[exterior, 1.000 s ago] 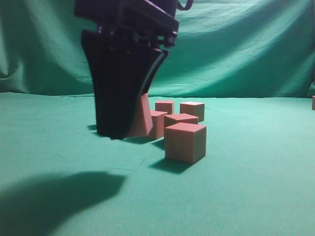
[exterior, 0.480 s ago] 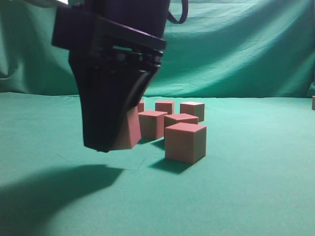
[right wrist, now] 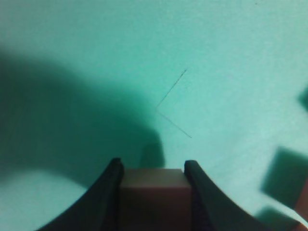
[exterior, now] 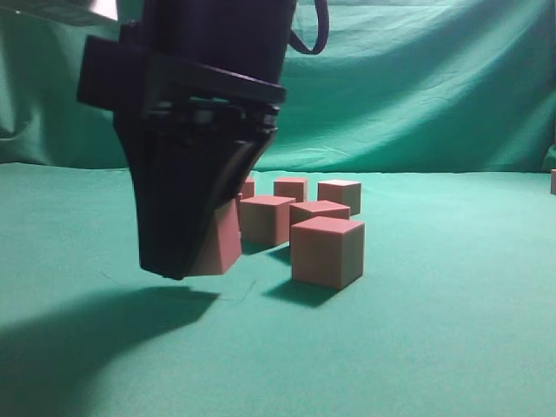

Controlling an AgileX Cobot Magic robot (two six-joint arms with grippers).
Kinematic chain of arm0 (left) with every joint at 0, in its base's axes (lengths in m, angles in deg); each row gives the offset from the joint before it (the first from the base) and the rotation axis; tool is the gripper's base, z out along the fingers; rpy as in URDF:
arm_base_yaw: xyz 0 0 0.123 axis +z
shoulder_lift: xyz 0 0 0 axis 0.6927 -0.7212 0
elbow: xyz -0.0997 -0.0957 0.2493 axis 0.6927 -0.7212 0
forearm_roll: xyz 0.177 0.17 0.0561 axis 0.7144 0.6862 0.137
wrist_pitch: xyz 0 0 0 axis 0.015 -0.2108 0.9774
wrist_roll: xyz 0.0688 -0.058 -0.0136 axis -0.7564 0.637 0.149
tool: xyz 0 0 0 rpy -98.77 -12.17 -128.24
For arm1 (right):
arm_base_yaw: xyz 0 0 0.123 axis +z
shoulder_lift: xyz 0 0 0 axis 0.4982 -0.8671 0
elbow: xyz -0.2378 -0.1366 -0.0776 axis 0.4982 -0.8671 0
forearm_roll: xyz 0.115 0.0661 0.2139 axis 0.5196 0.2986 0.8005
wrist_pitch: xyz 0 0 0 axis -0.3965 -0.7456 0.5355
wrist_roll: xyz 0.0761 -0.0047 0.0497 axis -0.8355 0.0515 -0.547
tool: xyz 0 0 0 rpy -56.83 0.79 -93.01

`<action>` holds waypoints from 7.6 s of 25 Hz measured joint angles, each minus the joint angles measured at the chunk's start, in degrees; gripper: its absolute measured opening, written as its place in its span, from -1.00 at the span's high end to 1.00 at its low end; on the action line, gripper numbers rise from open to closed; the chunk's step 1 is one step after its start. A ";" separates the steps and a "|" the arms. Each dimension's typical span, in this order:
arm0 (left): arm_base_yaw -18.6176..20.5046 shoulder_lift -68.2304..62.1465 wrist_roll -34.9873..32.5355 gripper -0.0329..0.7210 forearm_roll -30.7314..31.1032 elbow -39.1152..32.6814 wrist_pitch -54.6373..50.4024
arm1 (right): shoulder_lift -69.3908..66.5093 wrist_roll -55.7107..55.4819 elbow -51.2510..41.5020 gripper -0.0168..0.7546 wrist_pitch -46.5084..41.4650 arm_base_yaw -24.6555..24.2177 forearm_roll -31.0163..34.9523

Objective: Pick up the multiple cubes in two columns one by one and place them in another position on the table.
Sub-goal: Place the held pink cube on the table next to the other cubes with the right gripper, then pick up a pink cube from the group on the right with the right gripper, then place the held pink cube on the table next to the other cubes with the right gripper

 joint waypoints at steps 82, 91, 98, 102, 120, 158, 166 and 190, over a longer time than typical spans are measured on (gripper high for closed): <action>0.00 0.00 0.00 0.91 0.00 0.00 0.00 | 10.08 -17.42 28.96 -0.44 -26.48 -0.45 -17.51; 0.00 0.00 0.00 0.91 0.00 0.00 0.00 | 17.27 -26.80 29.00 -0.44 -27.67 -25.31 -22.00; 0.00 0.00 0.00 0.91 0.00 0.00 0.00 | 12.56 -31.44 27.91 -0.44 -24.06 -50.18 -12.42; 0.00 0.00 0.00 0.91 0.00 0.00 0.00 | 5.95 -31.54 27.81 -0.44 -21.34 -56.33 -10.22; 0.00 0.00 0.00 0.91 0.00 0.00 0.00 | -16.28 -31.55 27.47 -0.44 2.60 -57.92 -12.78; 0.00 0.00 0.00 0.91 0.00 0.00 0.00 | 5.47 -30.36 27.47 0.31 -7.25 -51.32 -2.57; 0.00 0.00 0.00 0.91 0.00 0.00 0.00 | 14.28 -30.05 27.47 0.31 -23.49 -38.08 1.33; 0.00 0.00 0.00 0.91 0.00 0.00 0.00 | -0.31 -33.45 27.47 0.31 -25.85 7.48 -2.12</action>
